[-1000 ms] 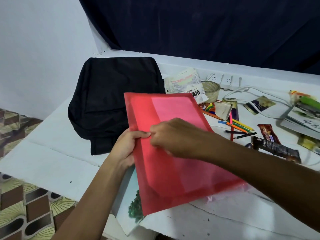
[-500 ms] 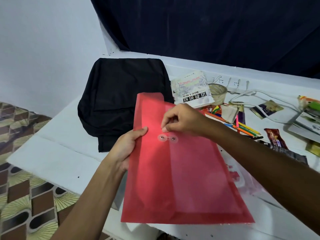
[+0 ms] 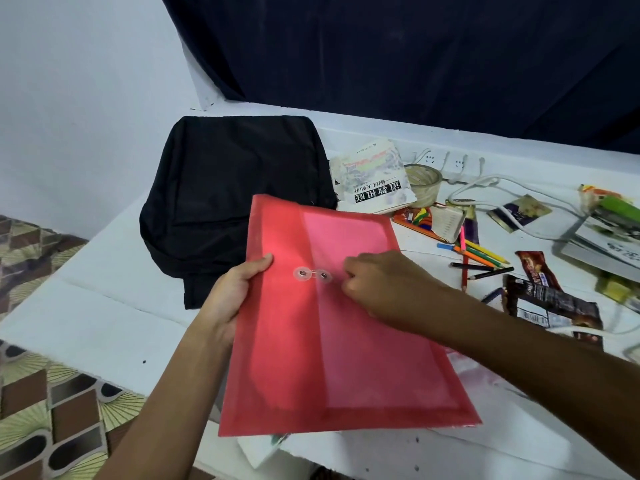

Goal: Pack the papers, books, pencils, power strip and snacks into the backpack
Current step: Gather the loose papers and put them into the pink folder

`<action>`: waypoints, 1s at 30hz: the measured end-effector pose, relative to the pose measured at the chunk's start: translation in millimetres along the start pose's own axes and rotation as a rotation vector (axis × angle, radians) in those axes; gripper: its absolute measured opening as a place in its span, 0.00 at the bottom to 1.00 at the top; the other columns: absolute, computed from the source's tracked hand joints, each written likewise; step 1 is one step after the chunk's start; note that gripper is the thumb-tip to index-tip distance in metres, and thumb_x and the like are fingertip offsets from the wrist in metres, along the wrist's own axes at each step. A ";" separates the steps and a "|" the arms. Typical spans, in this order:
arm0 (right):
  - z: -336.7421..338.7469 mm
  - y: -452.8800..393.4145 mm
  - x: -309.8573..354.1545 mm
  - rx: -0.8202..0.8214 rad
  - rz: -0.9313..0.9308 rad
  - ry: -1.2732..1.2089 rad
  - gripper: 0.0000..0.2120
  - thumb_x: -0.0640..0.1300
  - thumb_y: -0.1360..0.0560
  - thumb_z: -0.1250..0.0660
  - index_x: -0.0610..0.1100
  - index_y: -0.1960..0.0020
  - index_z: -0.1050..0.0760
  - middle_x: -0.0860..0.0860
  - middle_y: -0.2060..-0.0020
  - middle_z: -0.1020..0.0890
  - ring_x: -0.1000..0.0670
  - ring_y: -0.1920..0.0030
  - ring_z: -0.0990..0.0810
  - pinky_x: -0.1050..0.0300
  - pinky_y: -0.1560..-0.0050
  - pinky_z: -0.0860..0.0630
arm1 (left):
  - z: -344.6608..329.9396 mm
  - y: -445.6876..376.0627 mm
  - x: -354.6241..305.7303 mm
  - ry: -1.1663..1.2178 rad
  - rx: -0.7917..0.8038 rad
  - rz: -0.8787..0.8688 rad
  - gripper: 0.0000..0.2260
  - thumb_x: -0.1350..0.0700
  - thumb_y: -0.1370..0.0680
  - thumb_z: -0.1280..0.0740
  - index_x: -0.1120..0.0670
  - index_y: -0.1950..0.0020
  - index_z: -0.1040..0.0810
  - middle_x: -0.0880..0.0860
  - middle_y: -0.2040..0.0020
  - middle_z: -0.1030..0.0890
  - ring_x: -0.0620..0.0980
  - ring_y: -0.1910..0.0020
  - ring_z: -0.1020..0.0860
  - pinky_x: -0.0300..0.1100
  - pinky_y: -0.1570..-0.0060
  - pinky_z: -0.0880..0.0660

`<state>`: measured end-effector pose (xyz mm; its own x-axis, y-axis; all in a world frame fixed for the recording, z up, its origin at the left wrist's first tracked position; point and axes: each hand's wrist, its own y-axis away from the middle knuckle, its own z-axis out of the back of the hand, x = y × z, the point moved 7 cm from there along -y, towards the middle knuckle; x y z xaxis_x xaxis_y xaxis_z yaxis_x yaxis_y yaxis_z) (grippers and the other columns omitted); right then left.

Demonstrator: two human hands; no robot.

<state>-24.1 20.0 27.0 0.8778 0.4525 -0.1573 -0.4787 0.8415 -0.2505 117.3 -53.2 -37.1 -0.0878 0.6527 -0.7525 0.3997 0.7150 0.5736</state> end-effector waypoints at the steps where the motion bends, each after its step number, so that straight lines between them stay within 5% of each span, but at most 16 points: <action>1: 8.4 -1.3 9.9 -0.016 0.012 0.012 0.14 0.36 0.37 0.52 0.42 0.73 0.28 0.46 0.75 0.27 0.45 0.77 0.27 0.62 0.76 0.44 | 0.1 -0.4 -0.2 -0.003 -0.005 -0.003 0.17 0.54 0.24 0.32 0.63 0.40 0.21 0.60 0.58 0.16 0.54 0.66 0.17 0.45 0.67 0.19; 7: 36.5 -26.9 43.6 -0.037 0.122 -0.021 0.13 0.34 0.37 0.49 0.44 0.72 0.28 0.47 0.72 0.23 0.45 0.75 0.24 0.63 0.73 0.53 | -14.7 3.3 -0.5 0.003 0.063 0.001 0.16 0.55 0.23 0.33 0.63 0.39 0.21 0.60 0.56 0.16 0.55 0.64 0.18 0.47 0.63 0.19; 10: 20.7 -49.2 29.1 0.056 0.195 -0.259 0.05 0.34 0.35 0.33 0.42 0.67 0.22 0.46 0.67 0.21 0.44 0.68 0.21 0.58 0.73 0.34 | -20.3 5.5 -0.5 0.005 0.059 -0.015 0.15 0.58 0.23 0.35 0.66 0.42 0.21 0.61 0.61 0.17 0.55 0.68 0.18 0.45 0.68 0.19; 12: 9.5 -61.1 7.8 0.175 0.064 -0.505 0.03 0.36 0.31 0.31 0.41 0.61 0.18 0.48 0.63 0.19 0.56 0.65 0.23 0.58 0.64 0.29 | -22.4 7.5 -0.2 -0.005 0.078 -0.012 0.15 0.58 0.22 0.36 0.68 0.42 0.21 0.63 0.59 0.17 0.55 0.67 0.17 0.44 0.67 0.19; 15: -5.4 -69.1 -17.6 0.206 -0.146 -0.789 0.03 0.34 0.30 0.29 0.37 0.58 0.16 0.48 0.65 0.20 0.63 0.69 0.25 0.71 0.66 0.33 | -17.9 7.3 -0.7 -0.015 0.071 -0.012 0.15 0.56 0.22 0.35 0.66 0.42 0.20 0.63 0.55 0.16 0.55 0.65 0.17 0.45 0.65 0.18; 18: -17.1 -66.9 -38.4 0.167 -0.240 -0.772 0.02 0.35 0.31 0.28 0.40 0.59 0.16 0.56 0.68 0.21 0.64 0.67 0.25 0.70 0.64 0.34 | -15.7 8.3 3.7 -0.039 0.060 0.023 0.14 0.56 0.23 0.34 0.64 0.43 0.20 0.61 0.59 0.16 0.54 0.68 0.17 0.44 0.67 0.19; 25: -17.8 -41.4 -44.2 0.271 -0.224 -0.573 0.04 0.36 0.28 0.31 0.41 0.57 0.17 0.51 0.63 0.18 0.57 0.65 0.26 0.71 0.61 0.34 | -3.0 5.8 3.3 0.002 -0.005 0.016 0.13 0.55 0.23 0.32 0.63 0.46 0.19 0.59 0.62 0.16 0.54 0.69 0.17 0.44 0.71 0.21; 30: -0.6 -31.4 -38.1 0.353 -0.197 -0.396 0.05 0.40 0.26 0.33 0.44 0.54 0.18 0.50 0.58 0.19 0.52 0.57 0.24 0.51 0.51 0.26 | -3.4 3.3 -0.9 0.001 0.002 -0.012 0.13 0.55 0.23 0.33 0.63 0.44 0.20 0.59 0.61 0.15 0.54 0.67 0.17 0.44 0.70 0.20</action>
<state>-42.5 -23.9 40.2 0.9226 0.2961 0.2474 -0.3296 0.9381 0.1065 115.5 -50.5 -33.5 -0.0940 0.6442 -0.7591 0.4005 0.7225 0.5635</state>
